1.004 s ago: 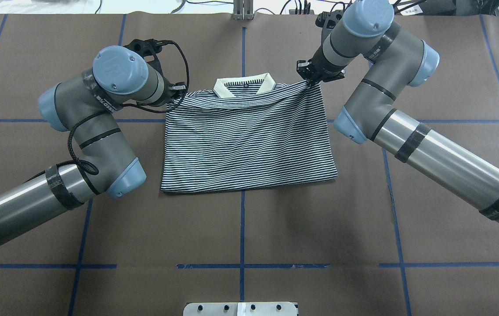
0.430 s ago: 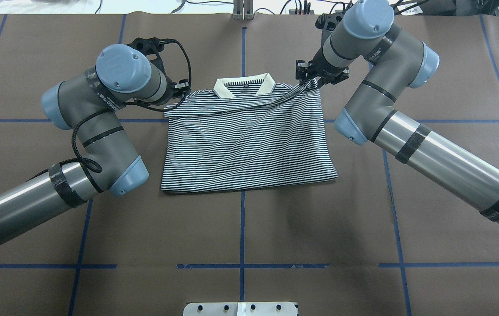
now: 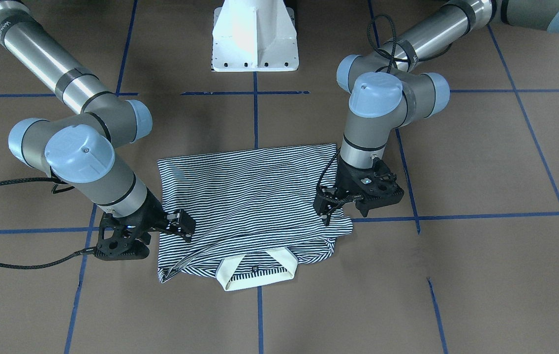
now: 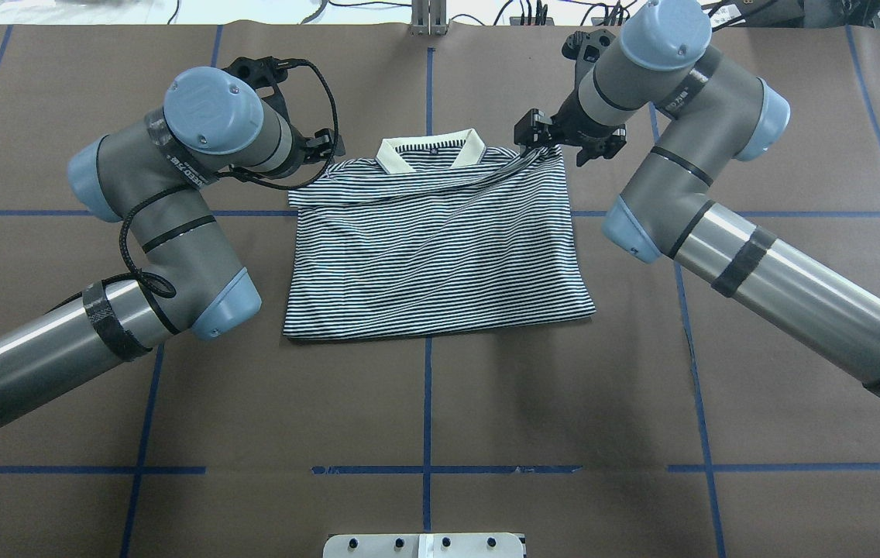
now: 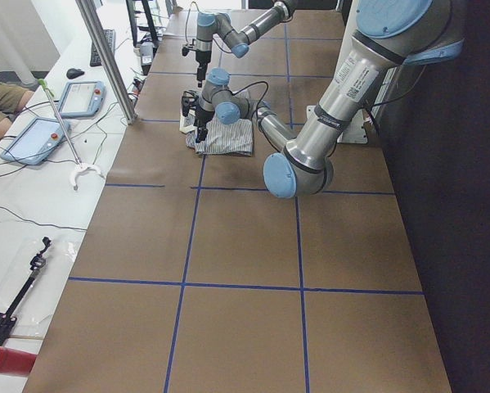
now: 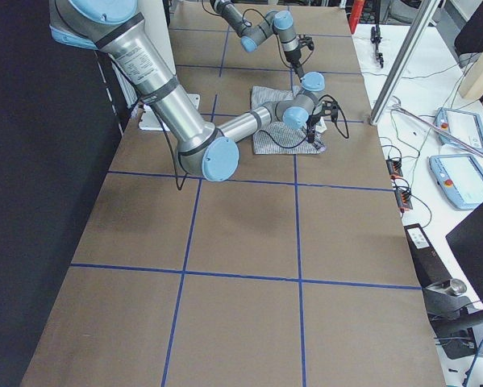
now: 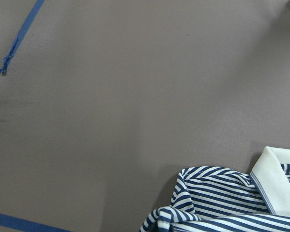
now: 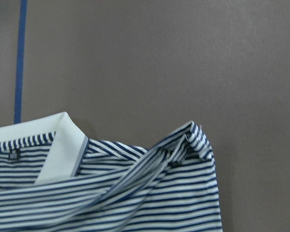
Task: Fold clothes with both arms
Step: 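Lay the hem down beside the collar and open both grippers, then lower the right gripper to grasp the folded shirt's edge nearest it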
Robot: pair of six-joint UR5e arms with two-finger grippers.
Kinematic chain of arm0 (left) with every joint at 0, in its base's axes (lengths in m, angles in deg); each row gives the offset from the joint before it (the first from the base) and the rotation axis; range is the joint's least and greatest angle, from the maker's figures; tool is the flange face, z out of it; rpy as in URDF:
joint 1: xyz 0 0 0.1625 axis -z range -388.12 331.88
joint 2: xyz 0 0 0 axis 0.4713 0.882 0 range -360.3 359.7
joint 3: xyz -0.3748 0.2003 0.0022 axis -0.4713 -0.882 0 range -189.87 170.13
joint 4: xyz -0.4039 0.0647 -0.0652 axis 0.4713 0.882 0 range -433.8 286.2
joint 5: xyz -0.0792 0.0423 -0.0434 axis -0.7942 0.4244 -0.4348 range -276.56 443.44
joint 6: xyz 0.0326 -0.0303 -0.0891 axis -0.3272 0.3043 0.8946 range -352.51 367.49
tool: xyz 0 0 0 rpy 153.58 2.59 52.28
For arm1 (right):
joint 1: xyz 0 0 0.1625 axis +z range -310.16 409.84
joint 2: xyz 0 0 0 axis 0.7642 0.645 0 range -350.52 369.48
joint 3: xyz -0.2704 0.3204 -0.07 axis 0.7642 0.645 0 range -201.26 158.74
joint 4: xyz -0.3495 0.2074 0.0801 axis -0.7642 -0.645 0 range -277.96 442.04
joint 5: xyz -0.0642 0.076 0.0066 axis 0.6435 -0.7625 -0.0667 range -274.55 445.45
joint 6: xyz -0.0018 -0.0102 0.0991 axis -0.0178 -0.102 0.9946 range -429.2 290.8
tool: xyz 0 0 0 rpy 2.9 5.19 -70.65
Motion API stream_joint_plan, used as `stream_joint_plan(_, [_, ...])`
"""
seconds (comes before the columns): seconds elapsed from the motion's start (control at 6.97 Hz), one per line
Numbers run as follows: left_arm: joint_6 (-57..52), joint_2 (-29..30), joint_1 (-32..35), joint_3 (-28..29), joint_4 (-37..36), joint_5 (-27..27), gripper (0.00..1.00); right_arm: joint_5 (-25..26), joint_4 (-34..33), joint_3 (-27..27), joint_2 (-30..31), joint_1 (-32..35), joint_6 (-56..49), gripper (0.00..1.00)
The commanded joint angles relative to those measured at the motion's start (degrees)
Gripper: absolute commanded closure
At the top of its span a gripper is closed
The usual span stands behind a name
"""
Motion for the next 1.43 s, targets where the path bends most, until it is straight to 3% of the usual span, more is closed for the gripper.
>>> stream_joint_plan(0.0, [0.3,0.2,0.0,-2.5,-1.0,-0.1,0.00,-0.3,-5.8,-13.8,10.5,-3.5,3.1,0.00])
stream_joint_plan(0.14, [0.5,0.2,0.0,-3.6,-1.1,-0.1,0.00,0.1,-9.3,-19.8,14.1,-6.0,4.9,0.00])
stream_joint_plan(0.29, [1.2,0.1,-0.1,-4.7,-1.1,-0.1,0.00,2.8,-10.3,-21.8,15.4,-9.2,6.9,0.00])
stream_joint_plan(0.57, [2.3,0.2,-0.3,-5.0,-1.1,-0.1,0.00,5.7,-10.3,-21.3,16.4,-13.1,7.1,0.00])
stream_joint_plan(1.29, [2.5,-0.2,-0.4,-6.6,-1.1,-0.1,0.00,5.8,-10.3,-20.1,16.5,-14.6,6.9,0.00])
